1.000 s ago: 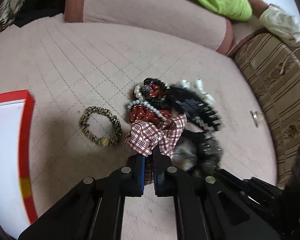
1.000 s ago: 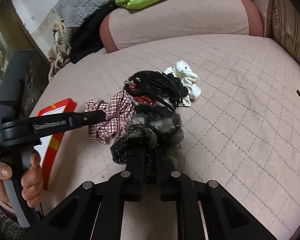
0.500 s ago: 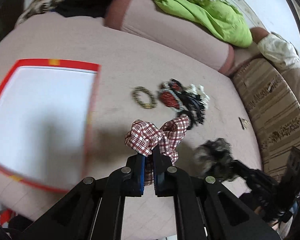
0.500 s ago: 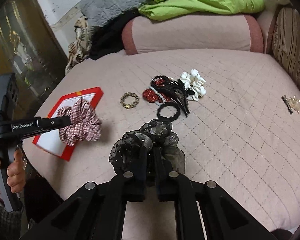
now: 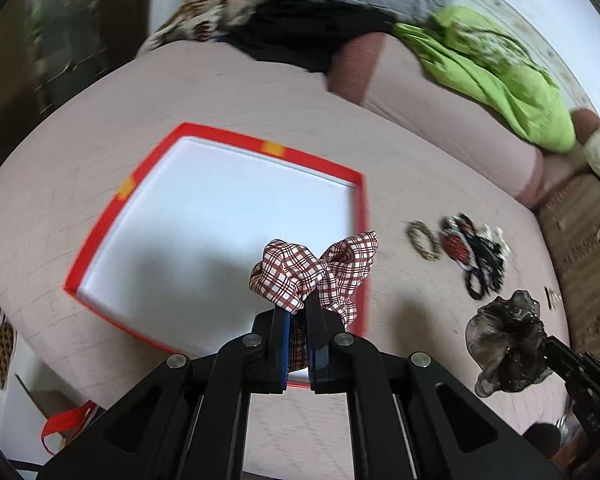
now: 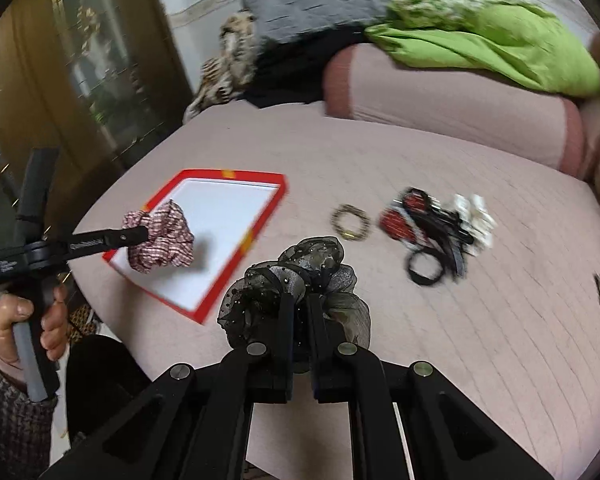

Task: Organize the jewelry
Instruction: 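Carry both scrunchies into the red-rimmed tray and open the left tool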

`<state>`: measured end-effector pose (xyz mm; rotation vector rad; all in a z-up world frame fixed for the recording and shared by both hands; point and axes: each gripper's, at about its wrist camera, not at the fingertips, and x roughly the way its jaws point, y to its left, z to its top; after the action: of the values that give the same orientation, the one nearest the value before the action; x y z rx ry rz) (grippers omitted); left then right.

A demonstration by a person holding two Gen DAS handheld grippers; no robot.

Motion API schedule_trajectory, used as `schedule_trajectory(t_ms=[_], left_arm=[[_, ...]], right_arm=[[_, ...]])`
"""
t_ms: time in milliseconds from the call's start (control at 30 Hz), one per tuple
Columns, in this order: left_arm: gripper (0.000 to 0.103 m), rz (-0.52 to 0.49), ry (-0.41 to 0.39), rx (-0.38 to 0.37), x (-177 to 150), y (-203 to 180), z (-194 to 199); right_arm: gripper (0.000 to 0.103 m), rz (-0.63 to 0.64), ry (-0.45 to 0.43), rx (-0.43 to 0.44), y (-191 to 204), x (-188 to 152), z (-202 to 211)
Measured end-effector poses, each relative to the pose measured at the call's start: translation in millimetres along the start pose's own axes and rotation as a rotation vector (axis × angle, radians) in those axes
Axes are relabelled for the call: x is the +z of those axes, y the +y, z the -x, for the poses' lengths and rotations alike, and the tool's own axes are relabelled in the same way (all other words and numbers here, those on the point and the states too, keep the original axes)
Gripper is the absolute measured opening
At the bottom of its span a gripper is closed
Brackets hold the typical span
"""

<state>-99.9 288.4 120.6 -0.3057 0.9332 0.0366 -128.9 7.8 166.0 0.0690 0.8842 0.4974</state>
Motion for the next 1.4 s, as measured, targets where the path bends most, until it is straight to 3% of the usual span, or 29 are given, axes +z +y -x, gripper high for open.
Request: schedule_trajectory(t_ms=[300,633,1167,1200,1267,1333,1400], left_arm=[[0.006,0.008,0.006,0.094,41.7,46.3,-24.1],[0.006,0.067,0.049,0.12,105.4,80.9,-83.7],[0.007,0.103,0.087,0.18,123.9,101.2,-137.2],[0.008,0.103,0.086,0.189,123.6,101.2,-138.1],[0.019,0.107,0.084,0.189,122.5,101.0,-137.8],[0.028,0.114,0.079,0.181,122.2,100.6,-134.7],[0.033,0.118,0.068,0.184,121.5,99.3,-128.1]], right_arm=[[0.007,0.06,0.026,0.058,47.7,46.3,-57.5],[0.007,0.015,0.058,0.064,61.4,103.3,-136.9],[0.007,0.036,0.1,0.025,67.9,124.0,-208.7],[0.01,0.038,0.107,0.024,67.5,123.2,-211.9],[0.01,0.037,0.115,0.03,65.1,120.3,-215.5],[0.025,0.036,0.115,0.03,63.2,120.2,-216.3],[0.033,0.04,0.106,0.024,61.8,120.0,-212.3]])
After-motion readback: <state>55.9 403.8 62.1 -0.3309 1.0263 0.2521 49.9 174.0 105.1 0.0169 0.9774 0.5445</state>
